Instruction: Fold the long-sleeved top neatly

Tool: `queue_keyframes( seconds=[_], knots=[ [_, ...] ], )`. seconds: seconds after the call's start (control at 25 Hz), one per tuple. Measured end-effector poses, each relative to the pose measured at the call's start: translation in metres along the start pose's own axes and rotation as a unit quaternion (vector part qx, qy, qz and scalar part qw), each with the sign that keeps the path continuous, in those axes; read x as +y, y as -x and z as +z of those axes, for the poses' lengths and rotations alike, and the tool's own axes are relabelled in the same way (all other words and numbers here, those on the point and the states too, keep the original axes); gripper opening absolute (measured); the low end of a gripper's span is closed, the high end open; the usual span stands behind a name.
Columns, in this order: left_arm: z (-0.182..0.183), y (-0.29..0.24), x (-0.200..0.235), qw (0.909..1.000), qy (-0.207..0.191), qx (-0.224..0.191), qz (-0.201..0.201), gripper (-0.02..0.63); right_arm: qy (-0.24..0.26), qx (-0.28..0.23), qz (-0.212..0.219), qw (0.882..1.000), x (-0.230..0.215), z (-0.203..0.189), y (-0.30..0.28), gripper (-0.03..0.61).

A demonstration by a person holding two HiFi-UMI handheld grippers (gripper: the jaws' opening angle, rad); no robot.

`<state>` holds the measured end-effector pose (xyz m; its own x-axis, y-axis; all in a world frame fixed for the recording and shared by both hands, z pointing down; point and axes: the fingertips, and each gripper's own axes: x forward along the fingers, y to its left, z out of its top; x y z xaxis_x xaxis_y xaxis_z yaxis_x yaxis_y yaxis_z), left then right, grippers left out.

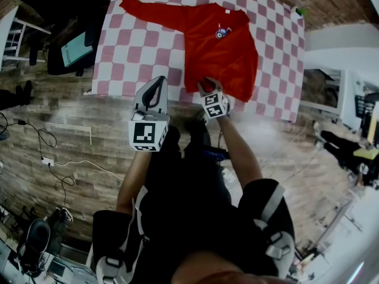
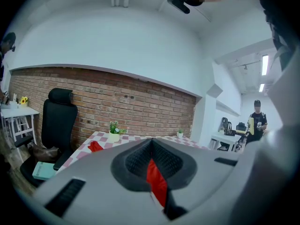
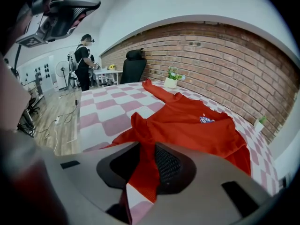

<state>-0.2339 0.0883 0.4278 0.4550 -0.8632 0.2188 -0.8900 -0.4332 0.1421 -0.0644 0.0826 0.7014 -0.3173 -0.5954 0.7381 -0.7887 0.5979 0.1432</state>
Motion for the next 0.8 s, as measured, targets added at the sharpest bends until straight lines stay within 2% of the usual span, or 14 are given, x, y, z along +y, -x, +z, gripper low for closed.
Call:
queue_keyframes(
  seconds=[0.36, 0.48, 0.56, 0.8],
  knots=[
    [-0.004, 0.008, 0.003, 0.9998, -0.013, 0.000, -0.013, 0.006, -0.005, 0.008, 0.017, 1.000, 0.022, -0.004, 0.008, 0.094],
    [-0.001, 0.011, 0.002, 0.9998, -0.003, -0.002, -0.017, 0.007, -0.019, 0.005, 0.024, 1.000, 0.027, -0.003, 0.016, 0.094],
    [0.001, 0.012, 0.001, 0.9998, 0.004, -0.005, -0.020, 0.006, -0.038, -0.002, 0.023, 0.999, 0.027, 0.000, 0.023, 0.092],
    [0.006, 0.017, 0.000, 0.9995, -0.001, -0.007, -0.030, 0.006, -0.133, -0.060, 0.006, 0.989, 0.005, 0.027, 0.054, 0.021]
  ],
)
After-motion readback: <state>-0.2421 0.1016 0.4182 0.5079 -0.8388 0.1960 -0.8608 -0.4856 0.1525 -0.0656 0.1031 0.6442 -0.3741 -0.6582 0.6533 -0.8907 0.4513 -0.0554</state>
